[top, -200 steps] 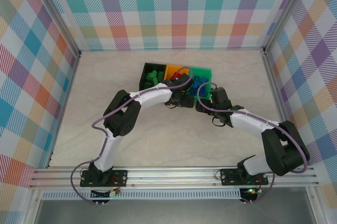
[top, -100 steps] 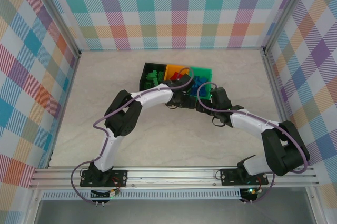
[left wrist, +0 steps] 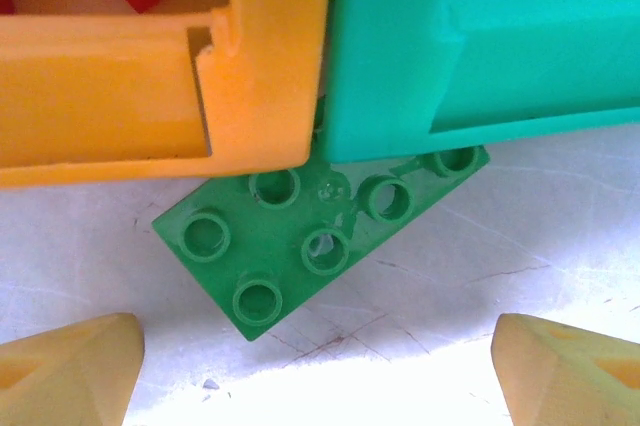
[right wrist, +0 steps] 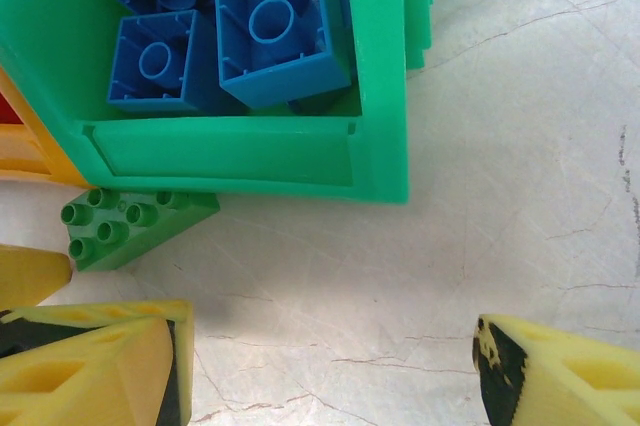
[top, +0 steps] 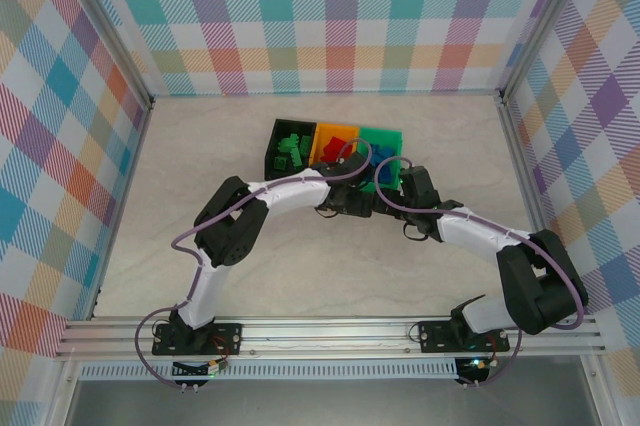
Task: Sort the legos into containers by color
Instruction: Move the container to the top-center of the table, then rotate the lego at the center of the table.
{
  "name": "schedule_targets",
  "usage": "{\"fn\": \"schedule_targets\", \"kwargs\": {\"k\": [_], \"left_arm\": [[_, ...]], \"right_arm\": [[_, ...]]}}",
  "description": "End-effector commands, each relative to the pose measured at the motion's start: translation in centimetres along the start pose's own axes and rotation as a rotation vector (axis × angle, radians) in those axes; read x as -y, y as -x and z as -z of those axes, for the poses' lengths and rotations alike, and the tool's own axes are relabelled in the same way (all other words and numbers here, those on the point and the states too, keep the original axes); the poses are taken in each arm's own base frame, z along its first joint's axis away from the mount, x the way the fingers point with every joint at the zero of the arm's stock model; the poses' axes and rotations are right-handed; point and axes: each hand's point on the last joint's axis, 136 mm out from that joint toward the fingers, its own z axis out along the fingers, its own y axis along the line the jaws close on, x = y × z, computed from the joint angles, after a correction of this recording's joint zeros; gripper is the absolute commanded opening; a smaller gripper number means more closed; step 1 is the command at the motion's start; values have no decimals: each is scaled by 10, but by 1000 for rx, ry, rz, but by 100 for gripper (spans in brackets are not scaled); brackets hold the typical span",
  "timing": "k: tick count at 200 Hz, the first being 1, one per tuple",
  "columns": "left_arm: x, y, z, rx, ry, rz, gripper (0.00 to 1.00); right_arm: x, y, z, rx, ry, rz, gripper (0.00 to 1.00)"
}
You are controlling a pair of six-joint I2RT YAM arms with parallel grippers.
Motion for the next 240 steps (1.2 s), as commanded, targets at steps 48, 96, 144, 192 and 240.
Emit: {"fn": "schedule_targets", "kwargs": {"k": [48, 96, 144, 192, 240], "left_arm": [[12, 34, -6, 67, -108, -152, 89], [26, 36, -3, 75, -178, -192, 89], [51, 15, 9, 65, -240, -210, 88], [43, 11, 15, 80, -149, -251, 87], [59, 8, 25, 87, -239, -283, 85]], "right_arm": [[-3, 10, 4, 32, 9, -10, 79], [-4, 9, 2, 25, 13, -14, 79], [-5, 10, 2, 27, 15, -14, 79], [-5, 9, 1, 24, 17, -16, 79], [-3, 10, 2, 29, 6, -13, 79]]}}
